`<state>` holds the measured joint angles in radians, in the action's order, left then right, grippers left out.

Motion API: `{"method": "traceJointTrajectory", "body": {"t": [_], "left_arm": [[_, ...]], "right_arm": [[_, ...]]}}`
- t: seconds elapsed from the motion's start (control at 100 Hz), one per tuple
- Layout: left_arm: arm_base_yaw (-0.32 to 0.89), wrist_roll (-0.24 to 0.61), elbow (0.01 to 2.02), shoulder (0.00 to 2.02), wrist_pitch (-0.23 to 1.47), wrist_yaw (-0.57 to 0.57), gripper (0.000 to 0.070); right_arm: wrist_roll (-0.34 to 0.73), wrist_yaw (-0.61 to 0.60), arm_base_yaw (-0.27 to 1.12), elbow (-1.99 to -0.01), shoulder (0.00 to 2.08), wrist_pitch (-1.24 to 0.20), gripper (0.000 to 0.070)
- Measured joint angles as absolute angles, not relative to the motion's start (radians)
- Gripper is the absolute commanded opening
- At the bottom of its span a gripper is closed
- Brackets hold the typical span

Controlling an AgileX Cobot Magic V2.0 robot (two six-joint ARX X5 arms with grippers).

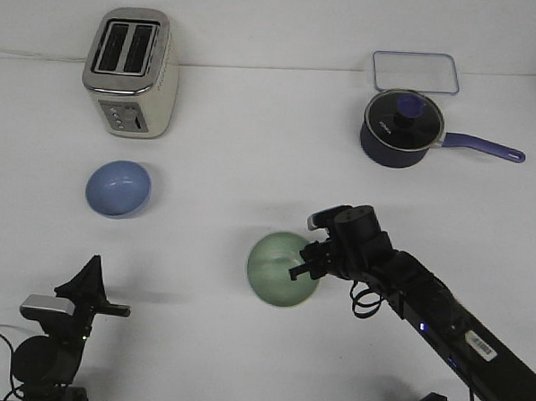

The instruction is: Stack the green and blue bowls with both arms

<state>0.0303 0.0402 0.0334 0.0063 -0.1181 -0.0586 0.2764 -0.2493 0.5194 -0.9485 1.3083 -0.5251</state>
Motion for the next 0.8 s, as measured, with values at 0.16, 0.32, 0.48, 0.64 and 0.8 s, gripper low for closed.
{"method": "traceJointTrajectory", "body": {"t": [0.16,0.32,0.48,0.64,0.8], "left_arm": [[0.03,0.04,0.033,0.006,-0.118,-0.059,0.0015],[0.03,0.042,0.033,0.006,-0.118,-0.059,0.0014],[0.03,0.094,0.033,0.006,-0.12,-0.059,0.0011],[0.03,0.214,0.033,0.006,-0.147,-0.051,0.0011],[0.03,0.294,0.041,0.006,-0.141,-0.025,0.0012]], "right_arm": [[0.286,-0.204,0.535,-0.947,1.376,-0.511,0.0],[0.285,-0.199,0.536,-0.946,1.437,-0.479,0.0],[0.276,-0.199,0.536,-0.946,1.475,-0.466,0.0071],[0.255,-0.182,0.536,-0.946,1.48,-0.459,0.0218],[0.238,-0.185,0.523,-0.946,1.467,-0.459,0.0218]]}}
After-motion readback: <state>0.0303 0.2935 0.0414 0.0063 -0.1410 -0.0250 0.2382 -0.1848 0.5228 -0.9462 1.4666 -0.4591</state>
